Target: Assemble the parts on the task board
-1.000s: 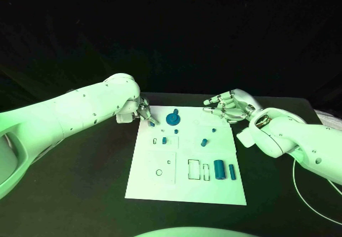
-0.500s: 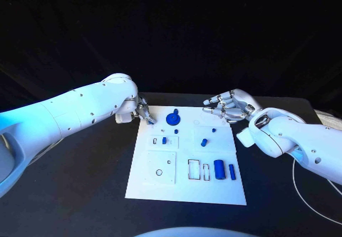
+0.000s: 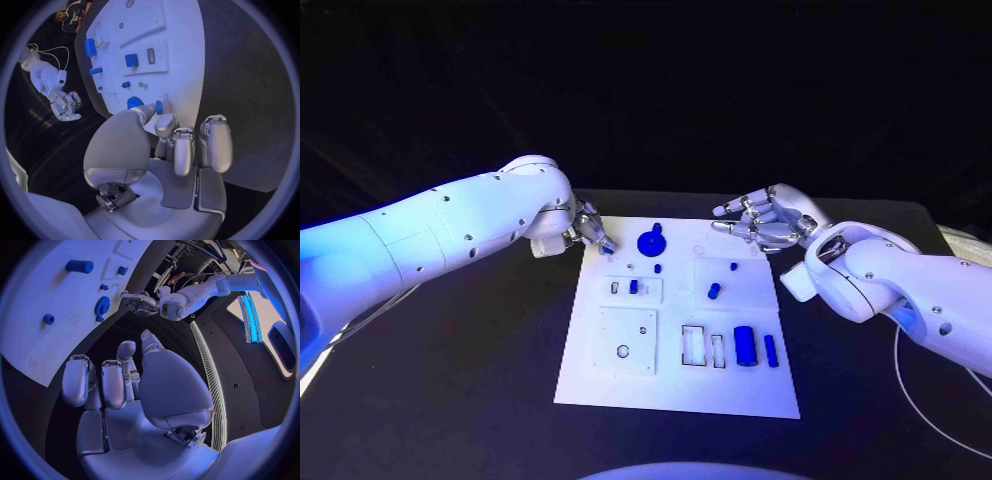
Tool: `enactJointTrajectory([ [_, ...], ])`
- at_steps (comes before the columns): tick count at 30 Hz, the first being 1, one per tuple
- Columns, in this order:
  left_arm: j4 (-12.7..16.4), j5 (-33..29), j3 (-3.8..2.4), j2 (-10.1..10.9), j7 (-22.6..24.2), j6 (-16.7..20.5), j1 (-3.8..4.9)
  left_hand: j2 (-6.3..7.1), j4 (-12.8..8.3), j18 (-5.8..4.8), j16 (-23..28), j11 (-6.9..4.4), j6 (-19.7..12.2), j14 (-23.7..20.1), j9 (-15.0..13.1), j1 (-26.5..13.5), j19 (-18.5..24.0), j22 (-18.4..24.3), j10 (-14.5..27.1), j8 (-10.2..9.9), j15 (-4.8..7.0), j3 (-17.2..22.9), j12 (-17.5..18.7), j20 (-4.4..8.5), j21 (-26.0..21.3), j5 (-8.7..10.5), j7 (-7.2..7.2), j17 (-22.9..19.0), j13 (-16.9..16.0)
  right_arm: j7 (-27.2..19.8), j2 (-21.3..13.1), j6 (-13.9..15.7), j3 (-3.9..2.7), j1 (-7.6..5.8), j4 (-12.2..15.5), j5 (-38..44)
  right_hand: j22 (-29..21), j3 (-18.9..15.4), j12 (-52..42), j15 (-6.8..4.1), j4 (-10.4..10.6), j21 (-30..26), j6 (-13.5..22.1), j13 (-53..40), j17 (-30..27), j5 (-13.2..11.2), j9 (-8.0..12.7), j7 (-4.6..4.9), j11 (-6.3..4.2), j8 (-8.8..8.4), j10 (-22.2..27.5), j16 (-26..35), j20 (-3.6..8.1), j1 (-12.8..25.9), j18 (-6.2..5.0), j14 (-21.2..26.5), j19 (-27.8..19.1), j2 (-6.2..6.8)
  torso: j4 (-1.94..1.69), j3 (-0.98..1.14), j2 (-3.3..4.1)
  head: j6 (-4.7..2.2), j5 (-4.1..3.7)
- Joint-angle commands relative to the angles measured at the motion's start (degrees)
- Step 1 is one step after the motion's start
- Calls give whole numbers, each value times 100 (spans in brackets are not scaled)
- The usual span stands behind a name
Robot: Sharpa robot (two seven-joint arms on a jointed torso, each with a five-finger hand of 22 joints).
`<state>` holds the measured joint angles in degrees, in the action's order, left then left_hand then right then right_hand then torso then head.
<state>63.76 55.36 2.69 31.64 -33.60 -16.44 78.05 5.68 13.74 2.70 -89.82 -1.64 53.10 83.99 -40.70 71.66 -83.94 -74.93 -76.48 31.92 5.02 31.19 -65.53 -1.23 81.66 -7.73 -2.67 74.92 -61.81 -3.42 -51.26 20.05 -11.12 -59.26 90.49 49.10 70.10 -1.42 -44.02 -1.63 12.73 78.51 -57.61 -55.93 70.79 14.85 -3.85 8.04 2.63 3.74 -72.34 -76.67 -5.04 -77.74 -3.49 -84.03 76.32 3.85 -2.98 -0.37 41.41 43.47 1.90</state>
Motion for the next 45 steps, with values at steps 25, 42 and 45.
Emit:
enactJointTrajectory([
  [25, 1583, 599, 107, 851, 444, 600, -413, 150, -1034, -61, -18, -41, 185, 601, -43, -423, -253, -916, -218, 66, 3, 1094, -182, -1, 77, -384, 64, 1508, -168, -7, -3, -147, 8, 45, -20, 18, -1, -21, -20, 23, 0, -30, -6, -2, 12, 35, -11, -24, 13, 23, 26, 13, 5, 5, -117, -207, -13, -50, 3, -6, 16, 79, 42],
  [42, 1719, 746, 107, 882, 231, 86, -434, 199, -1124, -65, -18, -54, 223, 601, -40, -453, -260, -929, -245, 60, 9, 1110, -188, 4, 88, -422, 81, 1508, -175, -3, -8, -158, 10, 55, -23, 18, -1, -21, -20, 23, 0, -30, -6, -2, 12, 35, -11, -24, 13, 23, 26, 13, 5, 5, -117, -207, -13, -50, 0, -4, 12, 163, 33],
  [45, 1725, 764, 107, 887, 187, 48, -435, 203, -1131, -65, -18, -55, 227, 601, -40, -455, -261, -932, -248, 60, 9, 1111, -191, 4, 91, -427, 82, 1508, -180, -4, -9, -161, 10, 55, -22, 18, -1, -21, -20, 23, 0, -30, -6, -2, 12, 35, -11, -24, 13, 23, 26, 13, 5, 5, -117, -207, -13, -50, -2, -2, 11, 170, 36],
])
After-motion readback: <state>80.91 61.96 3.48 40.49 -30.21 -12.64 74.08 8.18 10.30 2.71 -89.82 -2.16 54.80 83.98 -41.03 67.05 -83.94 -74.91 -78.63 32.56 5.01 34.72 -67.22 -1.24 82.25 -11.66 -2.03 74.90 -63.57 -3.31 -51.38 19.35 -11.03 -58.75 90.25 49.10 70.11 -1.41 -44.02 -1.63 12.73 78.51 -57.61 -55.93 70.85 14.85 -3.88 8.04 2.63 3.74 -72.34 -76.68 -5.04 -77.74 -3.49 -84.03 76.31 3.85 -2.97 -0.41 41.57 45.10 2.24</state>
